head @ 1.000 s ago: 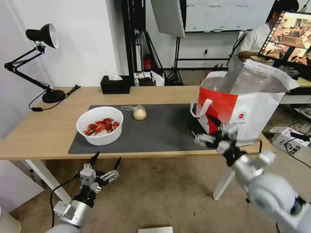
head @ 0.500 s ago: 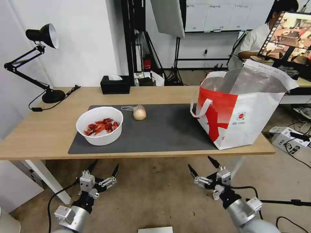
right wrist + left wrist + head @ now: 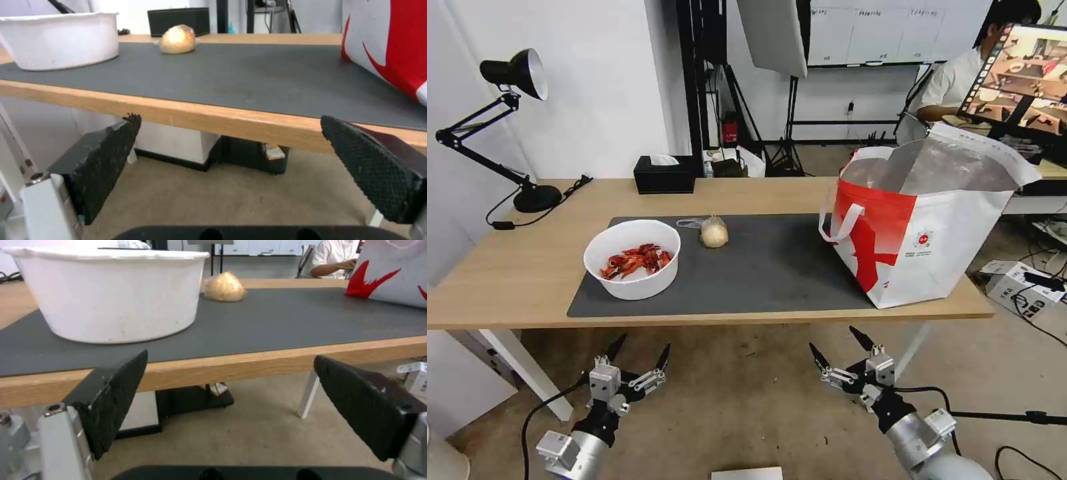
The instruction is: Pick up the trash from the table and place it into the takeout bag.
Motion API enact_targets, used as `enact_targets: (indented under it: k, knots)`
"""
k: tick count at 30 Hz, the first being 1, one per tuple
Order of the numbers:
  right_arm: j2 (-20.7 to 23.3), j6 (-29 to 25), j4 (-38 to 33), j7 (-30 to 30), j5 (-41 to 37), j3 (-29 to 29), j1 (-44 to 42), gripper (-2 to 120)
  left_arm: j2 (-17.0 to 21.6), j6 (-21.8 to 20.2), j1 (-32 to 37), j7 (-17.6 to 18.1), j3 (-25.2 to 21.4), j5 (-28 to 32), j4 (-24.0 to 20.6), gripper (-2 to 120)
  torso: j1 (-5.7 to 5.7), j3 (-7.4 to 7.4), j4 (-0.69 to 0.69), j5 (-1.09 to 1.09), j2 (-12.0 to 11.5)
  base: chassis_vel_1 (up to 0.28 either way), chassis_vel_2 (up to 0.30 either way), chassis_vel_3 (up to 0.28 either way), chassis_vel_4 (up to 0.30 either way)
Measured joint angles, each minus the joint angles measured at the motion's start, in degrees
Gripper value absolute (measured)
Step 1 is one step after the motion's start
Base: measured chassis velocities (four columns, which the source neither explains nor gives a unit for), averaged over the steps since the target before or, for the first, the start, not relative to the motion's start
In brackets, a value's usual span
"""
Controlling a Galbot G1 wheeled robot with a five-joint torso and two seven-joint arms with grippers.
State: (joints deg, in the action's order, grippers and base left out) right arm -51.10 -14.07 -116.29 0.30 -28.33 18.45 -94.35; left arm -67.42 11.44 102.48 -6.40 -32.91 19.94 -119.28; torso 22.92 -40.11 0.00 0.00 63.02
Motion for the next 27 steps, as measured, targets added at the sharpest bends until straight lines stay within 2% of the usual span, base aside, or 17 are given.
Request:
enact_targets:
  k: [22,27]
  knots:
    - [-0.1,1.3,0.5,0.5,-0.3,-1.5,2.3,100,0.3,0.7,-0.6,-0.2,0.1,0.3,1.2,100,0.00,0.00,0.00,0.00,0.0,0.000,0.000,0.000,0.000]
    - [0.8,2.3,0.0,0.7,-1.4,-3.6,5.4,100,0.3,0.8,-0.7,-0.2,-0.1,0.6,1.1,100,0.00,0.00,-0.01,0.00,0.0,0.000,0.000,0.000,0.000]
